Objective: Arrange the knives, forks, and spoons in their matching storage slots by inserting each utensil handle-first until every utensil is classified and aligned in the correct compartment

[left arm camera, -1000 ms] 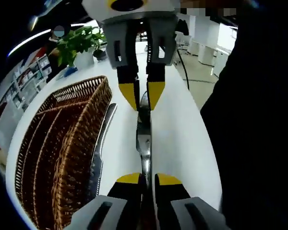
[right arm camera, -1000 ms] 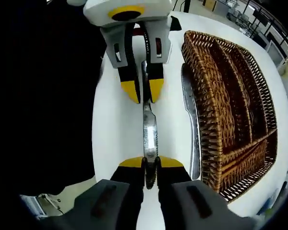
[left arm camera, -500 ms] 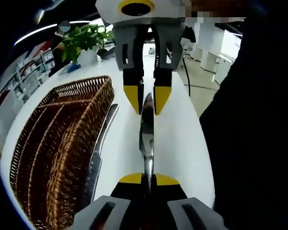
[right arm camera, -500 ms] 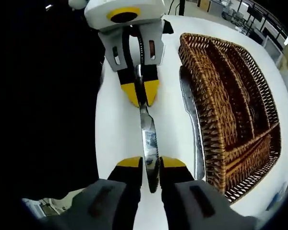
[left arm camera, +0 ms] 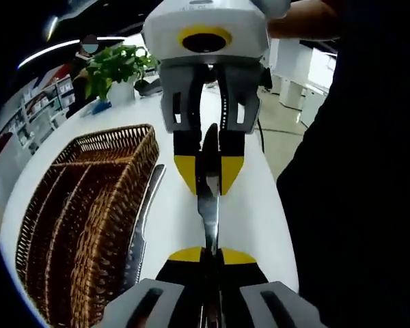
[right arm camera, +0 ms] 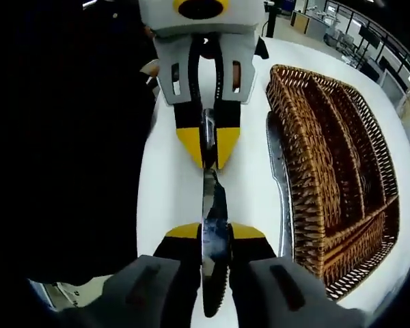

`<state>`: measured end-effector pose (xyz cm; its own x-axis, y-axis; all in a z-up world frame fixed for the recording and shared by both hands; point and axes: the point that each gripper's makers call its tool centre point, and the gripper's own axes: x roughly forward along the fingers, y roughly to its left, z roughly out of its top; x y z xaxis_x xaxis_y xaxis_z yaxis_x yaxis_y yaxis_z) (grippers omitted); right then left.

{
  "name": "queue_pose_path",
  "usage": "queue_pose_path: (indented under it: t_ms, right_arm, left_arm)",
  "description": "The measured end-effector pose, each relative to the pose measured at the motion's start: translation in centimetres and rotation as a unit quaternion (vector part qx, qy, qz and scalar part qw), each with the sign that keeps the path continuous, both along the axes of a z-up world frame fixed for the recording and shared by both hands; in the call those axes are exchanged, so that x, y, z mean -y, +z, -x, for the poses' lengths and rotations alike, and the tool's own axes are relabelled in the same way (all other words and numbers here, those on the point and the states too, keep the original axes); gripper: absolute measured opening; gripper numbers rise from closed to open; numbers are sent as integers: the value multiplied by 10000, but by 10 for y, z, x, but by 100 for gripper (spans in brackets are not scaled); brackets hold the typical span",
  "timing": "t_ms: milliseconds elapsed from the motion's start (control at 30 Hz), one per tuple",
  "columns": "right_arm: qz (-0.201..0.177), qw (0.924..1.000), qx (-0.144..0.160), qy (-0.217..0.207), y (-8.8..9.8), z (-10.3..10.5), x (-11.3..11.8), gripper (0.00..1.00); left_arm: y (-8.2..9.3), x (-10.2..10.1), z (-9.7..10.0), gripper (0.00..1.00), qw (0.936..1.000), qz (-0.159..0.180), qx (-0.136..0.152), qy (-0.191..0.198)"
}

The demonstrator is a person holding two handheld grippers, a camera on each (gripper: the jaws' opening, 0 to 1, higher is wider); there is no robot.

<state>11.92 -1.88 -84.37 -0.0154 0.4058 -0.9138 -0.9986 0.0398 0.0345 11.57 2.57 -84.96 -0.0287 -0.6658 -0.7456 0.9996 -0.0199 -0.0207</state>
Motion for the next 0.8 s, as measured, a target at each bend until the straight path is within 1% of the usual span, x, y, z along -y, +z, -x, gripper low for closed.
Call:
queue_pose_path:
  t_ms: [33,67,100,133,167,200,233,300,367,400,433,500,533,600,700,733,767,800]
  right_arm:
    - [-11,10000,-4,30,0,1,-1,12]
    - [13,9999,50,106,-1,0,-1,12]
    - [84,9999,90,117,0,-1,1,12]
    - [83,9999,83,106,0,-2,2,12]
    - [77,9999,64,89,0,-1,1,12]
    - [68,9999,80,99,1,-1,2,12]
    - [78,9999,86,105,0,-1,1,12]
    - [70,9999,62,82,0,-1,1,12]
    - [80,9999,55,69,1,-1,0,12]
    - [79,9999,62,65,2,-1,1,12]
    - [71,9999,81,62,2,-1,0,12]
    - [67,9999,86,10,3,-2,0,12]
    - [48,9999,105,17,4,-2,0,12]
    - [19,9999,108,1,5,-3,-1,12]
    - [-33,10000,59,2,6,-3,-3,13]
    - [-117,9999,97,57,9,-3,-4,13]
    - [-189,9996,202,64,10,-6,-6,13]
    - [-210,9995,235,40,12,-7,-6,13]
  left_arm:
    - [-1,0,1,7,10000,-6,-39,24]
    - [-2,-1,1,9,9998,12,-150,92]
    - [-2,1,1,14,9993,117,-272,218]
    - [-3,1,-1,19,9994,108,-230,244]
    - [-5,0,-2,20,9995,75,-189,226]
    - [-9,-3,-2,19,9998,-60,-120,165]
    - [-12,-5,-1,18,9998,-118,-110,116]
    - [-18,-8,-3,15,9994,-321,160,-32]
    - [-22,-7,-1,14,9993,-350,137,-16]
    - [-18,-2,-3,14,9994,-214,256,-78]
    - [-20,-5,-2,13,9993,-307,210,-18]
    - [-20,-3,-1,9,9993,-302,236,-46]
    - [-20,-4,-2,8,9992,-305,261,-35]
    - [-19,-4,-4,8,9993,-323,207,21]
    - [-16,-6,-4,7,9994,-330,9,140]
    - [-15,-7,-5,7,9993,-331,-25,142]
    - [-13,-8,-4,7,9992,-347,-62,171]
    - [-12,-10,-5,7,9991,-368,-88,196]
